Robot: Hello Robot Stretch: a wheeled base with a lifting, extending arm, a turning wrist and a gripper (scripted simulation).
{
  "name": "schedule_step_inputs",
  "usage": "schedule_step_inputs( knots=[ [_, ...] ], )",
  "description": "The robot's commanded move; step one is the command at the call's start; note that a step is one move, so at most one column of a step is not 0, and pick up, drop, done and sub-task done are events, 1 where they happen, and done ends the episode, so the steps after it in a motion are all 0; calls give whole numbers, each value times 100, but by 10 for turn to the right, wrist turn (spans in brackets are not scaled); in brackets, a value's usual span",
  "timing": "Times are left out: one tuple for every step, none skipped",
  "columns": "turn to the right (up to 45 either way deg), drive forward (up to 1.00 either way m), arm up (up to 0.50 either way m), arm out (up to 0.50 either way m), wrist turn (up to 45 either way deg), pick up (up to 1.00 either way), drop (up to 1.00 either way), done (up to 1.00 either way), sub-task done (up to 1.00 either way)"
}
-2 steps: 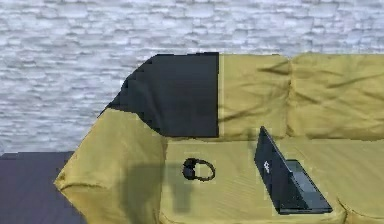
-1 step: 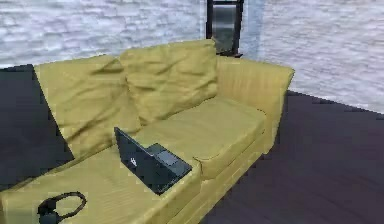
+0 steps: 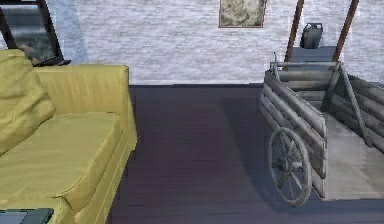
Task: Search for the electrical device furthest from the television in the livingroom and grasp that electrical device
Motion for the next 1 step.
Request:
schedule_step_inputs(
  knots=[
    [30,0,0,0,0,0,0,0,0]
  ],
)
